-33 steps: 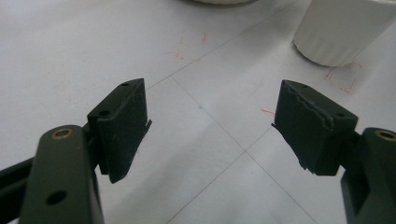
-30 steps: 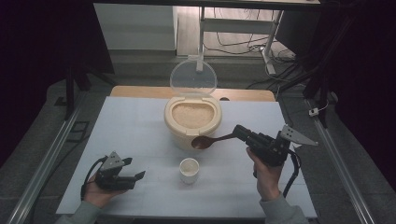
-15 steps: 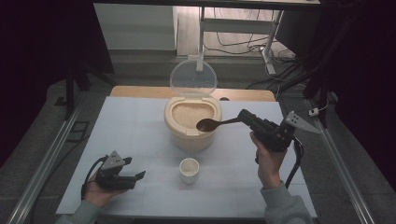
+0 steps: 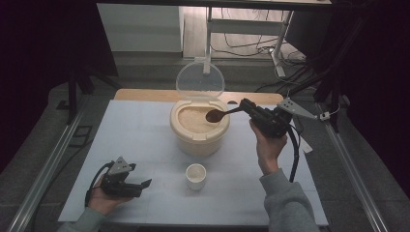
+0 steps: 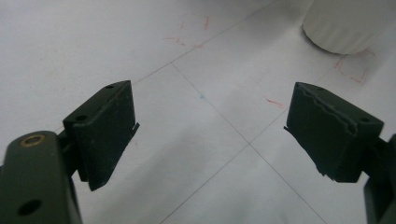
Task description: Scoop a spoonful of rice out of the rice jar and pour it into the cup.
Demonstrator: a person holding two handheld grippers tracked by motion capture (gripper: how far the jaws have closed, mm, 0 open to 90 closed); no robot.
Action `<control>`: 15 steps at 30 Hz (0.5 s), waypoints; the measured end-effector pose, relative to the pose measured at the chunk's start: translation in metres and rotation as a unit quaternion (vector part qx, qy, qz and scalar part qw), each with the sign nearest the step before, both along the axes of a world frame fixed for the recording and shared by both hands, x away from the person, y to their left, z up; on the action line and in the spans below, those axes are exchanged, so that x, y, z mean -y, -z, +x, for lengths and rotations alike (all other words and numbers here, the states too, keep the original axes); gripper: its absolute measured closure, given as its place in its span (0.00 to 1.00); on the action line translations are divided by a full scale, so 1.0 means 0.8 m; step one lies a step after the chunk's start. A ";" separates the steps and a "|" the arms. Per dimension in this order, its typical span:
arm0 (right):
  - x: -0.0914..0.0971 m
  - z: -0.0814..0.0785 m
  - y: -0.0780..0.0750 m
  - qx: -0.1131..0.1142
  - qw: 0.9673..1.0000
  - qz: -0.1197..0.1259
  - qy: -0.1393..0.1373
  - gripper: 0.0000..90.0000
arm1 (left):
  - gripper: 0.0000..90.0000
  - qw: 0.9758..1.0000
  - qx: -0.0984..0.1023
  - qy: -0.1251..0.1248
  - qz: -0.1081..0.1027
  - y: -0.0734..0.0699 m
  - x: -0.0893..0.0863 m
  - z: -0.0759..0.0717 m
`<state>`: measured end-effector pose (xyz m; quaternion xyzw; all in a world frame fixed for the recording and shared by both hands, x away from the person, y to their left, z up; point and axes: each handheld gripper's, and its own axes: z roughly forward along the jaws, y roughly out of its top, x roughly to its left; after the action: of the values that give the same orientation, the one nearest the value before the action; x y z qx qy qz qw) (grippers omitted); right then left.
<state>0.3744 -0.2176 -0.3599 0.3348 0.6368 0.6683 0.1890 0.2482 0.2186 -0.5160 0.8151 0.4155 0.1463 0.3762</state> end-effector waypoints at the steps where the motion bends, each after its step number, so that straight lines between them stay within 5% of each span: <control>1: -0.002 0.003 0.000 0.000 1.000 -0.004 0.003 0.92 | 0.17 1.000 0.000 0.000 0.000 0.000 0.000 0.000; 6: -0.007 0.012 0.002 -0.003 1.000 -0.013 0.014 0.92 | 0.17 1.000 -0.002 0.002 -0.001 0.000 0.000 0.001; 9: -0.011 0.016 0.001 0.016 0.999 -0.037 0.024 0.92 | 0.17 1.000 -0.003 0.002 0.000 0.001 0.001 0.001; 15: -0.017 0.022 0.004 0.020 0.997 -0.067 0.037 0.92 | 0.16 1.000 -0.006 0.004 0.000 0.002 0.002 0.001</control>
<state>0.3919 -0.2041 -0.3629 0.3316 0.6636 0.6229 0.2484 0.2494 0.2174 -0.5174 0.8176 0.4146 0.1402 0.3742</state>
